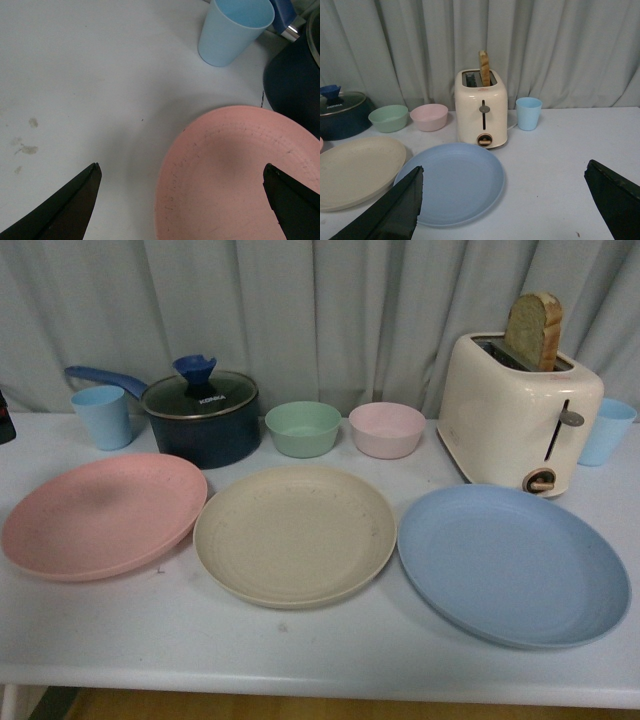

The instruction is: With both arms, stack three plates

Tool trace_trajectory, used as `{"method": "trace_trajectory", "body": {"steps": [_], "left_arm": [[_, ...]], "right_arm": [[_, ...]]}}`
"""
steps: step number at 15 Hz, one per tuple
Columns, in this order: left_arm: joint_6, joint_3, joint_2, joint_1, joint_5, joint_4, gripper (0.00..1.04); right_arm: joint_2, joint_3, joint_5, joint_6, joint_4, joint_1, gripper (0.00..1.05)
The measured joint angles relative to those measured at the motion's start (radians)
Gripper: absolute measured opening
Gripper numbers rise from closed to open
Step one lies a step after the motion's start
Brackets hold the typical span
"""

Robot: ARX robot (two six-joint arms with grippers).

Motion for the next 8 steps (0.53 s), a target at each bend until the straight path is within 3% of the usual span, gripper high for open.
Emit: {"method": "trace_trajectory", "body": {"steps": [8], "left_arm": [[-0.017,-0.019,0.165,-0.024,0.027,0.113,0.98]], "right_arm": [[0.000,0.000,0.000,0.000,0.000,0.000,0.98]]}}
